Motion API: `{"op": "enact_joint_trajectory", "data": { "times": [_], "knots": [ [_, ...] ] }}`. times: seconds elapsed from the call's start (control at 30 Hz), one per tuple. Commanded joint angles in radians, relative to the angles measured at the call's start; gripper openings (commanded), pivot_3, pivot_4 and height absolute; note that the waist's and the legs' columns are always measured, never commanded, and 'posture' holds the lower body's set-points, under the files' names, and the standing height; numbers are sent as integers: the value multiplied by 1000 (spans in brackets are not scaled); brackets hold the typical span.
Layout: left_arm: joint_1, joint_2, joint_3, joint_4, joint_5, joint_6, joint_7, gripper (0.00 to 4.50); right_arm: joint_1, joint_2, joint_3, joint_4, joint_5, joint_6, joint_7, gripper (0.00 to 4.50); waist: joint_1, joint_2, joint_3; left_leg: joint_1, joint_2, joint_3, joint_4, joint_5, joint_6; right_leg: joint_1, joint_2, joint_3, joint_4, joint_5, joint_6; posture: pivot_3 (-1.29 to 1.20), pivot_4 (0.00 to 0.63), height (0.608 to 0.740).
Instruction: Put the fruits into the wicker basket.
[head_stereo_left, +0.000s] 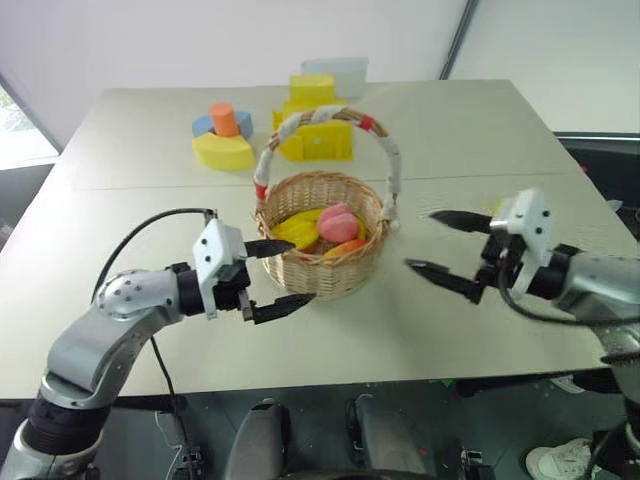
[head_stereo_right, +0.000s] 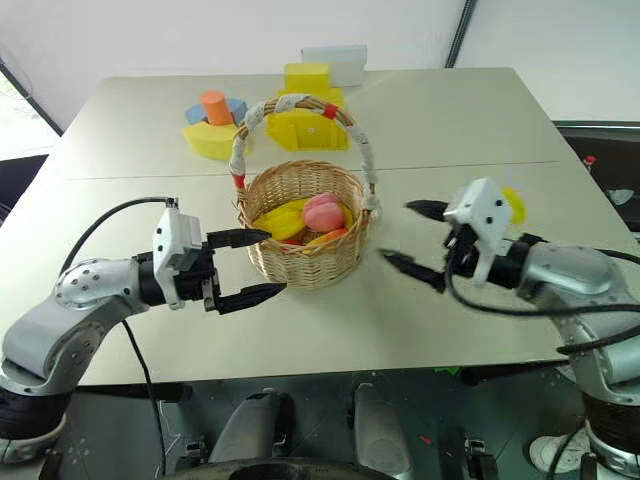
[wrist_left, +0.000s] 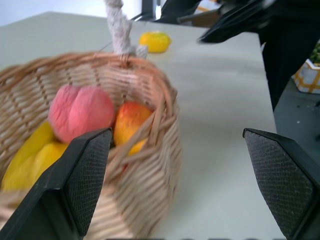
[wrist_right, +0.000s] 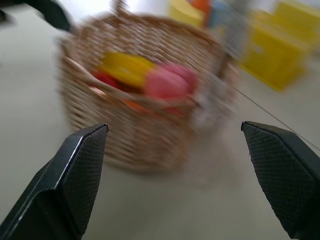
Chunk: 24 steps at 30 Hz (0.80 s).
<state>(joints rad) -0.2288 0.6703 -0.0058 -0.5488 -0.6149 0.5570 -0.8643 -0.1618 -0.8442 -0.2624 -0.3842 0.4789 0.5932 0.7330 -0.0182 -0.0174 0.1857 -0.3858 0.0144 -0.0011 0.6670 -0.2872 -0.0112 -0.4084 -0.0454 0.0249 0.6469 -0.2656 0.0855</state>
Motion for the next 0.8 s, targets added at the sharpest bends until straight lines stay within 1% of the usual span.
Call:
{"op": "enact_joint_trajectory", "data": {
  "times": [0.03, 0.1, 0.2, 0.27, 0.43, 0.53, 0.6, 0.67, 0.7, 0.77, 0.8],
  "knots": [
    [-29, -17, -23, -5, 12, -19, 5, 4500, -65, 6, 23, 228, -165, -91, -120, 4456, 0, 0, 0, 0, 0, 0, 0, 0, 0, 0, 0, 0, 0, 0, 0, 0, 150, 740],
    [-42, -31, -34, -11, 8, -14, 9, 4500, -131, 26, 47, 391, -244, -145, -194, 4456, -3, 0, 0, 0, 0, 1, 0, 0, 0, -1, 1, 1, 1, 0, 0, 0, 150, 740],
    [-59, -52, -55, -25, 5, -9, 16, 4500, -245, 49, 83, 629, -335, -261, -256, 4456, 0, 1, 0, -1, 0, 0, 0, 0, 0, -2, 1, 1, 1, 0, 0, 0, 150, 740],
    [-72, -67, -72, -41, 2, -2, 28, 4500, -332, 61, 103, 795, -371, -337, -271, 4456, 0, 2, 1, -2, 0, 1, 0, 0, 0, -2, 1, 1, 1, 0, 1, 0, 150, 740],
    [-88, -84, -86, -52, 2, 5, 48, 4500, -491, 76, 139, 1127, -432, -450, -286, 4456, 1, 2, 1, -2, 0, 1, 0, 0, 0, -2, 1, 1, 1, 0, 1, 0, 150, 740],
    [-84, -83, -88, -61, 0, 7, 55, 4500, -546, 76, 154, 1259, -460, -478, -294, 4456, 2, 2, 1, -2, 0, 1, 0, 0, 0, -2, 0, 1, 0, 0, 1, 0, 150, 740],
    [-81, -81, -88, -66, -3, 9, 60, 4500, -564, 79, 151, 1302, -459, -489, -282, 4456, 2, 2, 1, -2, 0, 1, 0, 0, 0, -2, 0, 1, 0, 0, 1, 0, 150, 740],
    [-79, -79, -87, -69, -5, 9, 62, 4500, -573, 81, 152, 1320, -462, -508, -272, 3952, 1, 2, 0, -2, 0, 1, 0, 0, 0, -2, 0, 1, 0, 0, 1, 0, 150, 740],
    [-78, -77, -87, -70, -6, 9, 63, 4500, -576, 81, 153, 1326, -465, -517, -268, 3617, 1, 2, 0, -2, 0, 1, 0, 0, 0, -2, 0, 1, 0, 0, 1, 0, 150, 740],
    [-77, -76, -87, -69, -6, 9, 64, 4500, -579, 83, 154, 1325, -468, -531, -268, 2780, 0, 2, 0, -2, 0, 0, 0, 0, -1, -2, 0, 1, 0, 0, 1, 0, 150, 740],
    [-76, -76, -88, -69, -6, 8, 64, 4500, -579, 82, 155, 1323, -472, -540, -268, 2188, -1, 3, 0, -2, 0, 0, 0, 0, -1, -2, 0, 1, 0, 0, 1, 0, 150, 740]
  ]
}}
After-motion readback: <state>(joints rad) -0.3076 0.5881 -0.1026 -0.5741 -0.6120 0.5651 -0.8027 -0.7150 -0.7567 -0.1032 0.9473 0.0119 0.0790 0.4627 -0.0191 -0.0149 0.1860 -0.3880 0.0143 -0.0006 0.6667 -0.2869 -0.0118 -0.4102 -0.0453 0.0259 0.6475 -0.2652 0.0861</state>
